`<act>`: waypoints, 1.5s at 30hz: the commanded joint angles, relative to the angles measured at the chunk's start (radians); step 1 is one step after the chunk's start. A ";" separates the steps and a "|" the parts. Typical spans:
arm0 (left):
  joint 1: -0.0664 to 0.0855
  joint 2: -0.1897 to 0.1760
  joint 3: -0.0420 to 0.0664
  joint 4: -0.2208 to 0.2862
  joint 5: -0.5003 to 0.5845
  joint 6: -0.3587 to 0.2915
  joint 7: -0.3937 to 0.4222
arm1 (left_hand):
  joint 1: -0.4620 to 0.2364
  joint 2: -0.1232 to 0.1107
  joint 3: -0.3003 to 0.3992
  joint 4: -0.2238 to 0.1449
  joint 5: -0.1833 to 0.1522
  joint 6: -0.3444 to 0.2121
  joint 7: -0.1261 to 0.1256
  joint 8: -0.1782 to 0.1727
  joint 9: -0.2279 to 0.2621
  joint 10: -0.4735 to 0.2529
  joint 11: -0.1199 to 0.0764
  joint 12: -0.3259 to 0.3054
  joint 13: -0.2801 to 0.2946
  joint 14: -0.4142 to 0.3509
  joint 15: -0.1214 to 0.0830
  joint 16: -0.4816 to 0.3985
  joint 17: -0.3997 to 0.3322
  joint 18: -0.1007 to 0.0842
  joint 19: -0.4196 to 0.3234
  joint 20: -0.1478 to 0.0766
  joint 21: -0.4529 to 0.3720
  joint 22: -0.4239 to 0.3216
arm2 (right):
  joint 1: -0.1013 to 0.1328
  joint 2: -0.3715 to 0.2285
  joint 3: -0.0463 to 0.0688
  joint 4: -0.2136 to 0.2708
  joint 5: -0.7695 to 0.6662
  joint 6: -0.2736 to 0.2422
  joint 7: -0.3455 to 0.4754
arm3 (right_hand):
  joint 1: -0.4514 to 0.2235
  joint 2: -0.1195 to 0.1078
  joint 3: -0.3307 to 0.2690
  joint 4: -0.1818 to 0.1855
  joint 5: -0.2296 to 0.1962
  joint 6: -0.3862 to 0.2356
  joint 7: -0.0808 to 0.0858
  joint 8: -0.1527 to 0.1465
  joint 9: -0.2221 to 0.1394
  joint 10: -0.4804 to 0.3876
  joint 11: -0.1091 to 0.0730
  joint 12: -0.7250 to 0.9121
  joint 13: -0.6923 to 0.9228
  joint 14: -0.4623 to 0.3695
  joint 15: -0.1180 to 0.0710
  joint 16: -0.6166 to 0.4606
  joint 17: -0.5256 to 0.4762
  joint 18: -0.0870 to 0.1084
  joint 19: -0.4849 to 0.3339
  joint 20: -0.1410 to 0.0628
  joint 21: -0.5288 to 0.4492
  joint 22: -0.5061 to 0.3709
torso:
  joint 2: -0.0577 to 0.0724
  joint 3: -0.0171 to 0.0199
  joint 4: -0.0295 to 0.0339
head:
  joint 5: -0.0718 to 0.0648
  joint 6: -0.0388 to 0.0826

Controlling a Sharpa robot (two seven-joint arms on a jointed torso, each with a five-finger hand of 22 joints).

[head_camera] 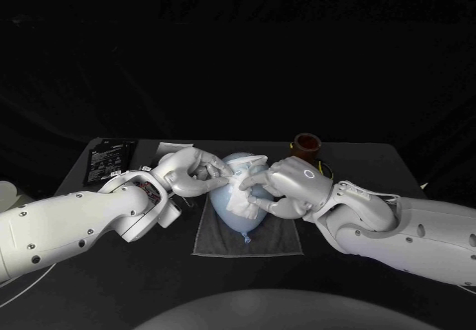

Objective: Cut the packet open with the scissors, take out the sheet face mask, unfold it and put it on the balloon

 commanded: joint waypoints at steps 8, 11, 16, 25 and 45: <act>-0.001 0.004 0.001 0.000 0.019 0.025 -0.008 | -0.011 -0.001 -0.002 -0.006 -0.001 -0.004 0.004 -0.006 -0.001 -0.006 0.000 0.004 0.002 0.004 0.001 0.007 0.001 0.013 0.005 0.002 0.004 0.001 | -0.001 0.025 0.001 -0.023 -0.035 -0.001 0.001 | 0.026 0.015 0.014 -0.017 -0.005 0.032 -0.001 -0.004 0.000 0.104 0.005 0.008 0.263 0.106 0.003 0.004 0.263 -0.003 -0.007 -0.002 0.004 0.118 | -0.001 -0.0008 -0.0006 | -0.001 -0.005; -0.001 0.005 0.002 -0.001 0.021 0.027 -0.009 | -0.011 -0.001 -0.002 -0.006 -0.001 -0.004 0.004 -0.006 -0.001 -0.006 0.000 0.004 0.002 0.004 0.001 0.007 0.001 0.013 0.005 0.002 0.004 0.001 | -0.001 0.031 0.001 -0.031 -0.038 0.000 0.000 | 0.028 0.018 0.017 -0.019 -0.005 0.039 -0.002 -0.004 0.000 0.104 0.004 0.008 0.263 0.106 0.002 0.004 0.263 -0.003 -0.006 -0.002 0.006 0.118 | -0.002 -0.0004 0.0000 | -0.001 -0.007; -0.001 0.005 0.002 -0.003 0.023 0.029 -0.010 | -0.011 -0.001 -0.002 -0.006 -0.001 -0.004 0.004 -0.006 -0.001 -0.006 0.000 0.004 0.002 0.004 0.001 0.007 0.001 0.013 0.005 0.002 0.004 0.001 | -0.001 0.035 0.001 -0.040 -0.043 0.004 -0.002 | 0.031 0.019 0.020 -0.023 -0.005 0.043 -0.003 -0.004 0.001 0.104 0.003 0.008 0.263 0.106 0.001 0.004 0.263 -0.003 -0.006 -0.003 0.007 0.118 | -0.002 -0.0007 0.0004 | -0.001 -0.008; 0.000 0.005 0.003 -0.010 0.028 0.033 -0.013 | -0.012 -0.002 -0.002 -0.006 -0.001 -0.005 0.005 -0.008 -0.002 -0.007 0.002 0.005 0.003 0.004 0.002 0.007 0.004 0.013 0.007 0.002 0.006 0.003 | -0.001 0.032 0.001 -0.037 -0.042 -0.007 0.005 | 0.026 0.030 0.028 -0.025 -0.006 0.079 -0.011 0.004 0.004 0.104 -0.003 0.008 0.263 0.106 -0.003 0.004 0.263 -0.004 -0.004 -0.007 0.016 0.120 | -0.002 -0.0005 -0.0009 | 0.002 -0.009; 0.000 0.004 0.004 -0.014 0.036 0.041 -0.016 | -0.013 0.000 -0.001 -0.006 -0.001 -0.004 0.006 -0.009 -0.003 -0.006 0.002 0.008 0.005 0.008 0.003 0.009 0.013 0.012 0.009 0.003 0.007 0.005 | 0.000 0.046 0.003 -0.057 -0.010 0.005 0.008 | -0.039 0.083 -0.006 0.051 -0.010 0.109 -0.046 0.029 0.031 0.104 -0.035 0.008 0.263 0.106 -0.028 0.004 0.263 -0.006 -0.003 -0.029 0.027 0.120 | -0.002 -0.0005 -0.0001 | -0.002 -0.015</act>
